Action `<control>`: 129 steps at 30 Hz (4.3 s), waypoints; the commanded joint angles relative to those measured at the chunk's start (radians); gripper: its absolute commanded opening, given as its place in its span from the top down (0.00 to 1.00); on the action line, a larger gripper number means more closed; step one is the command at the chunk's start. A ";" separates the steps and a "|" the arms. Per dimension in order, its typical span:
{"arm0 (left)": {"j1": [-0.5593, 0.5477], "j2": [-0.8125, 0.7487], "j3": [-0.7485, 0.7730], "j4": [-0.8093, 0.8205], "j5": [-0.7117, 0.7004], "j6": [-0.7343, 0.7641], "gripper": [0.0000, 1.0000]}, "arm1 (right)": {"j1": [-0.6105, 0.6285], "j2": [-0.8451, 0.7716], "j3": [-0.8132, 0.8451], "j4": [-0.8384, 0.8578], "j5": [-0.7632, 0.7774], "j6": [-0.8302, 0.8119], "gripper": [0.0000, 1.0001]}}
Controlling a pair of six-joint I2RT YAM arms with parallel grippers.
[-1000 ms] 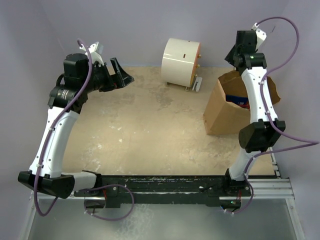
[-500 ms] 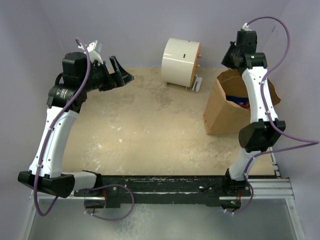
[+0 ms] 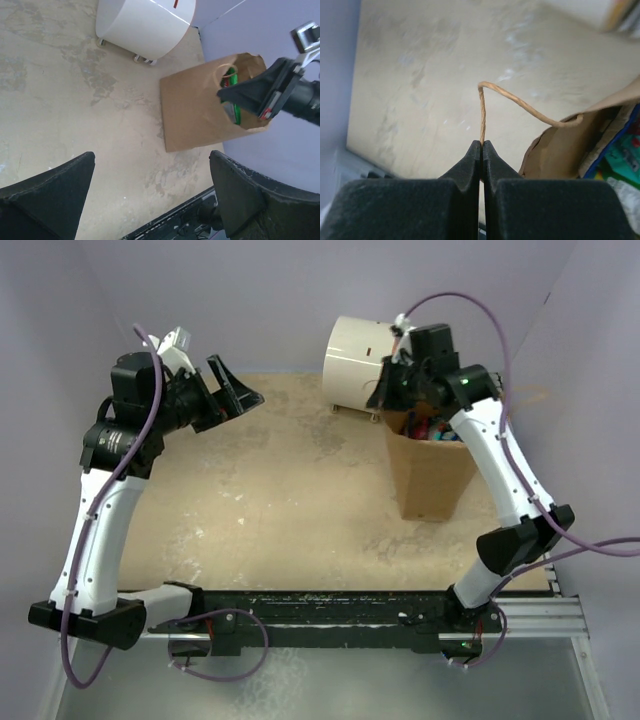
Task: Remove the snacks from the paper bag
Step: Move the paper bag to the center of the board, then adjust the paper bag at the center of the board.
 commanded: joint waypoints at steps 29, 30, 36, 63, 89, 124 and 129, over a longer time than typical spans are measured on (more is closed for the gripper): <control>0.005 0.036 -0.179 0.222 0.260 -0.196 0.01 | 0.375 -0.122 0.131 -0.181 0.168 -0.028 0.01; 0.004 0.044 -0.189 0.231 0.271 -0.203 0.01 | 0.375 -0.132 0.131 -0.199 0.213 -0.028 0.01; 0.003 0.111 -0.281 0.364 0.362 -0.276 0.00 | 0.360 -0.170 0.151 -0.268 0.574 -0.001 0.01; -0.040 0.190 -0.277 0.535 0.428 -0.335 0.96 | -0.097 -0.082 0.070 -0.078 0.113 -0.076 0.50; -0.031 0.179 -0.160 0.461 0.358 -0.268 1.00 | -0.097 -0.127 0.076 -0.036 -0.108 -0.158 1.00; -0.028 0.066 -0.103 0.277 0.274 -0.150 1.00 | 0.292 -0.294 -0.679 0.303 -0.292 0.119 1.00; -0.124 0.027 -0.197 0.273 0.234 -0.198 1.00 | 0.291 -0.411 -0.841 0.328 -0.223 0.190 0.95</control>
